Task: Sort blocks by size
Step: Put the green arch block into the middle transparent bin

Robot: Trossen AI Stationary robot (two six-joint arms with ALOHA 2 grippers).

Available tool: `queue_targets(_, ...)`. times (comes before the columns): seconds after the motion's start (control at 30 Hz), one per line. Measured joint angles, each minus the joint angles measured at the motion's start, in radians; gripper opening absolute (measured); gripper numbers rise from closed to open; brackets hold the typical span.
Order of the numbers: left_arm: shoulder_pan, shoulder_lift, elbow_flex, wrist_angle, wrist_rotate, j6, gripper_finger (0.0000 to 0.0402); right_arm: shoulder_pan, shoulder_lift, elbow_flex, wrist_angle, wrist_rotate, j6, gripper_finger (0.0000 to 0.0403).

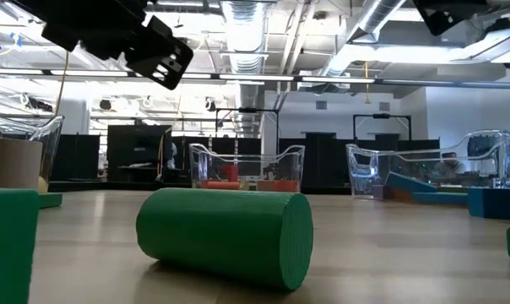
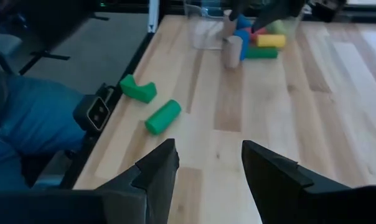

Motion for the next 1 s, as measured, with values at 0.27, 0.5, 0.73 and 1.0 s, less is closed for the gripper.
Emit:
queue_targets(0.27, -0.086, 0.0, 0.0, -0.002, -0.055, -0.061, 0.0143, 0.011, 0.212, 0.0, 0.362, -0.054, -0.062, 0.021)
queue_targets(0.5, -0.183, 0.0, 0.0, -0.003, -0.155, -0.114, 0.0143, 0.007, 0.42, 0.136, 0.418, -0.116, -0.079, 0.021)
queue_targets(0.73, -0.28, 0.0, 0.0, -0.002, -0.274, -0.164, 0.0143, -0.023, 0.596, 0.32, 0.403, -0.21, -0.177, 0.021)
queue_targets(1.0, -0.386, 0.0, 0.0, -0.01, -0.381, -0.221, 0.0143, -0.062, 0.756, 0.494, 0.343, -0.302, -0.234, 0.021)
